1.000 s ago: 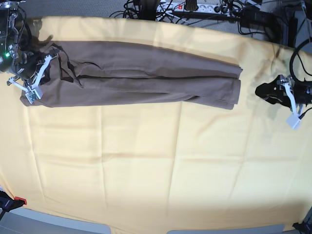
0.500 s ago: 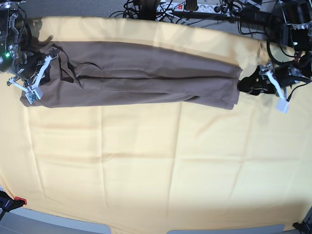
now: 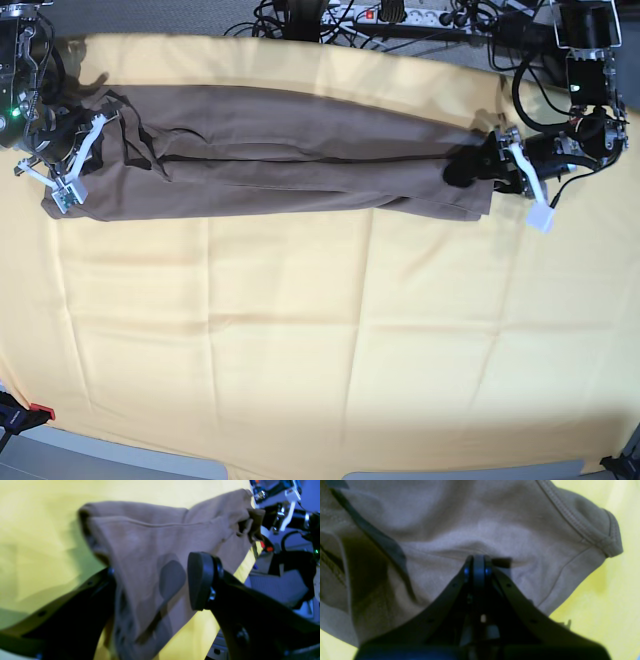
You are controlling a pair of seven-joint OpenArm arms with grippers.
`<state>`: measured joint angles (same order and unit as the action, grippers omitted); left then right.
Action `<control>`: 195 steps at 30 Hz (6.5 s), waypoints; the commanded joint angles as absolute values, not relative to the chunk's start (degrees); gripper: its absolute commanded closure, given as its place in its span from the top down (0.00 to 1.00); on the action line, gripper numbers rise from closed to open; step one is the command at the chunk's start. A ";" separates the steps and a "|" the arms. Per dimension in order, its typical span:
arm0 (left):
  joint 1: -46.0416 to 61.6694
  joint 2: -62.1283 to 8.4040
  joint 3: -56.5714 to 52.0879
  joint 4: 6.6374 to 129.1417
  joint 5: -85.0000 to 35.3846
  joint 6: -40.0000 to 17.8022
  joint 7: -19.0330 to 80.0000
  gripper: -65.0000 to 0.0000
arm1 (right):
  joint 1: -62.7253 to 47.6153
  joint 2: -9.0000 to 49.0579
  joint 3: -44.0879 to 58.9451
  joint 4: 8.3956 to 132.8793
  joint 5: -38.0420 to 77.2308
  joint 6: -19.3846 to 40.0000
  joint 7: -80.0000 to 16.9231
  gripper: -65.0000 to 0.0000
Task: Fold the T-shirt properly
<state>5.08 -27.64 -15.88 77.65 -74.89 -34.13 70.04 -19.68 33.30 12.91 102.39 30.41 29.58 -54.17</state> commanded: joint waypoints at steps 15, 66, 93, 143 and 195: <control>3.31 -28.45 -24.95 77.65 -69.89 -33.39 73.87 0.00 | -19.20 34.13 13.21 102.61 30.02 29.69 -53.98 0.00; 0.14 -30.44 -29.32 83.37 -85.00 -36.18 80.00 0.00 | -20.32 25.87 15.38 101.03 32.73 36.01 -47.59 0.00; 0.32 -4.08 -11.86 93.36 -75.70 -40.00 73.43 0.00 | -20.32 25.89 15.38 101.03 33.61 37.39 -50.22 0.00; 2.22 -20.80 -34.48 93.41 -85.00 -39.18 79.42 0.00 | -19.22 22.92 35.79 84.99 70.04 38.11 -67.29 0.72; 2.26 -22.20 -34.48 93.36 -85.00 -39.40 79.37 0.00 | -17.34 9.58 24.53 132.92 74.02 40.00 -71.07 0.00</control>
